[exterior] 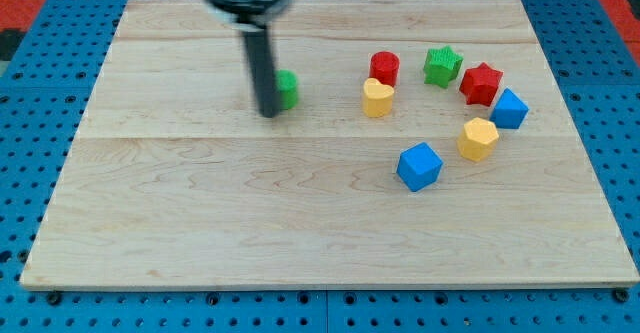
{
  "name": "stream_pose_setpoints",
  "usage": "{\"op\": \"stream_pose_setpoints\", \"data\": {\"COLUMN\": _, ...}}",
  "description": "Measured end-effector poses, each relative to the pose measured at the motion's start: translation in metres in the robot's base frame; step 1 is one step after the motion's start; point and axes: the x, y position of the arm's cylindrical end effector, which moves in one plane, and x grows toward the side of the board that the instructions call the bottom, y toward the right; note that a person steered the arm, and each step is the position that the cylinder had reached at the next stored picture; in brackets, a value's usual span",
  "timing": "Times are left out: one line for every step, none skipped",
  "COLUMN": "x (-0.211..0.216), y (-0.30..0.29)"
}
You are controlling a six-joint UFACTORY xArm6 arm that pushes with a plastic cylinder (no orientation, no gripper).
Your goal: Move the yellow heart slightly to the right
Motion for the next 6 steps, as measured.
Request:
{"op": "stream_pose_setpoints", "data": {"x": 0.007, "y": 0.041}}
{"op": "stream_pose_setpoints", "data": {"x": -0.005, "y": 0.041}}
{"op": "stream_pose_setpoints", "data": {"x": -0.024, "y": 0.042}}
{"op": "stream_pose_setpoints", "data": {"x": -0.014, "y": 0.095}}
{"op": "stream_pose_setpoints", "data": {"x": 0.002, "y": 0.099}}
{"op": "stream_pose_setpoints", "data": {"x": 0.057, "y": 0.051}}
